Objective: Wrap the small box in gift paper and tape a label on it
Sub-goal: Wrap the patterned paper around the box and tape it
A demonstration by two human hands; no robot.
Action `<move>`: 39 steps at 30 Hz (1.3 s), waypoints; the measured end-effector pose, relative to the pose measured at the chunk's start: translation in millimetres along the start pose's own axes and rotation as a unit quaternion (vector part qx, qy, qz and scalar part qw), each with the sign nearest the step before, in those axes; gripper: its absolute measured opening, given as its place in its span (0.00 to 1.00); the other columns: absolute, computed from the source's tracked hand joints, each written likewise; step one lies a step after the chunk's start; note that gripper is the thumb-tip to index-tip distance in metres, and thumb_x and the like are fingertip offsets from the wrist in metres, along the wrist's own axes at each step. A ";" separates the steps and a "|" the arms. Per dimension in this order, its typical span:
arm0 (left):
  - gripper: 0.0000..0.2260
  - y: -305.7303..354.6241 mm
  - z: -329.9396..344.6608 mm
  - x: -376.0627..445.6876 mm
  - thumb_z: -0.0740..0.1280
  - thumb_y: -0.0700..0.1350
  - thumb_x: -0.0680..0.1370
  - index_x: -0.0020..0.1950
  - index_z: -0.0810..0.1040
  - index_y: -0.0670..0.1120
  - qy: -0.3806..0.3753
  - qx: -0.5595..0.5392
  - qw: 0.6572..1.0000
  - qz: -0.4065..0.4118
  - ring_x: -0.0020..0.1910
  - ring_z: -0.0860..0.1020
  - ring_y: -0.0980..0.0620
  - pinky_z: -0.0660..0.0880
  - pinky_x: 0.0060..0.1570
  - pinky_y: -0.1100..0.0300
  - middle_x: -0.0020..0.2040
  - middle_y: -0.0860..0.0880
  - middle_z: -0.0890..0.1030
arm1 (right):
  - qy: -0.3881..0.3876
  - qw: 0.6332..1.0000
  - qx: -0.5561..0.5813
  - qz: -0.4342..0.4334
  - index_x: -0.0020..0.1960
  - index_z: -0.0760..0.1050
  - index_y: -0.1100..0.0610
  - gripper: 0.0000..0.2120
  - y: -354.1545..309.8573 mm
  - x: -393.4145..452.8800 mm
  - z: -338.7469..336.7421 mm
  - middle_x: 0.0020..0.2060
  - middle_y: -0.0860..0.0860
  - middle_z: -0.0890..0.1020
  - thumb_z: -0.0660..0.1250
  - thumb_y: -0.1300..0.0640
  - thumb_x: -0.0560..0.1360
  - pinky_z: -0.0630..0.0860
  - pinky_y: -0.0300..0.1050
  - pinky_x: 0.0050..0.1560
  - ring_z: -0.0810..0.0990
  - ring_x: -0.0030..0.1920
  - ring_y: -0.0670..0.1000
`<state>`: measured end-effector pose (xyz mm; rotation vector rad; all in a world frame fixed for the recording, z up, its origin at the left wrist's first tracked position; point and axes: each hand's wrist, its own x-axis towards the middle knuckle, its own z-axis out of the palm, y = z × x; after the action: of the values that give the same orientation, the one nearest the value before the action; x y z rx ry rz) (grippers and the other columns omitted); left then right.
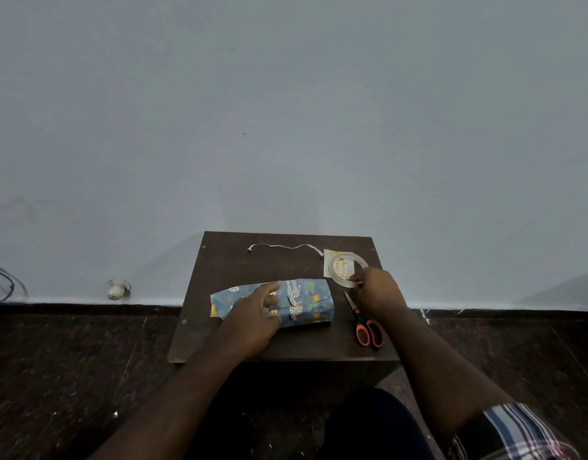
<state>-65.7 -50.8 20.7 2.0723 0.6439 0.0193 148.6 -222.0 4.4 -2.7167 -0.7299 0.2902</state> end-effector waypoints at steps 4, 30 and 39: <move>0.27 -1.7 -1.7 2.6 0.68 0.39 0.79 0.76 0.66 0.53 -0.005 0.015 1.000 -0.001 0.66 0.75 0.55 0.70 0.59 0.65 0.69 0.51 0.77 | -0.019 0.999 -0.037 -0.010 0.64 0.81 0.54 0.15 1.9 12.0 5.4 0.62 0.55 0.81 0.69 0.56 0.77 0.74 0.45 0.61 0.79 0.61 0.56; 0.24 1.4 2.9 -38.3 0.66 0.32 0.78 0.66 0.79 0.58 0.002 -0.309 0.951 -0.012 0.55 0.81 0.56 0.77 0.54 0.62 0.61 0.56 0.82 | -0.124 0.623 0.760 0.139 0.59 0.75 0.62 0.12 -112.8 -110.1 30.1 0.51 0.60 0.86 0.70 0.64 0.77 0.81 0.49 0.45 0.83 0.46 0.54; 0.26 -4.8 4.3 -36.9 0.66 0.33 0.79 0.67 0.78 0.62 0.000 -0.284 0.959 0.000 0.60 0.80 0.54 0.78 0.60 0.59 0.66 0.55 0.79 | -0.086 0.644 0.740 0.173 0.59 0.75 0.66 0.14 -121.1 -107.4 27.0 0.44 0.61 0.85 0.71 0.68 0.75 0.82 0.49 0.46 0.84 0.43 0.56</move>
<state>-98.5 -68.8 23.0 1.5166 0.5580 0.1828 -4.7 -171.4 33.6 -1.1552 0.1325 0.7892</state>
